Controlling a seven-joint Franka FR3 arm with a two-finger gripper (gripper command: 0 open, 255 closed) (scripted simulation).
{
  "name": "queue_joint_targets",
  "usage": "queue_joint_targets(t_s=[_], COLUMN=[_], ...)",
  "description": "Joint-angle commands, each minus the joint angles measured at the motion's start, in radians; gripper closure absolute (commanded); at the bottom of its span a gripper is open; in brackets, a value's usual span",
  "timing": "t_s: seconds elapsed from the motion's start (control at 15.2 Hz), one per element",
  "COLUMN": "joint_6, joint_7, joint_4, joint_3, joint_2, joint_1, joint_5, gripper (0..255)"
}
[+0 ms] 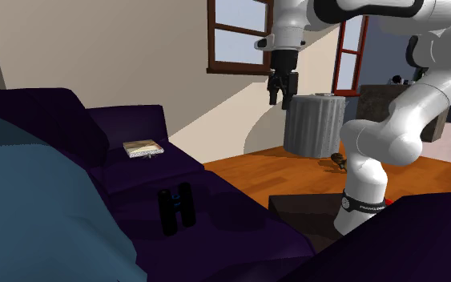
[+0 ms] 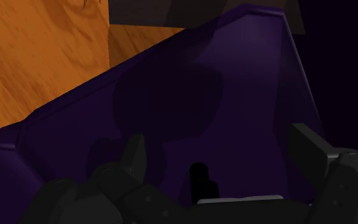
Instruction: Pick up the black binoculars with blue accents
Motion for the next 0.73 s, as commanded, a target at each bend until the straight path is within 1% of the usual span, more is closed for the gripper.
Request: queue_joint_targets(t_s=[0.0, 0.33, 0.66], joint_6=[0.000, 0.174, 0.335], joint_7=[0.000, -0.055, -0.113], joint_4=[0.000, -0.025, -0.013], joint_3=[0.000, -0.033, -0.062], joint_2=[0.000, 0.137, 0.300], joint_1=[0.000, 0.022, 0.047], joint_5=[0.000, -0.003, 0.005], gripper=[0, 0, 0])
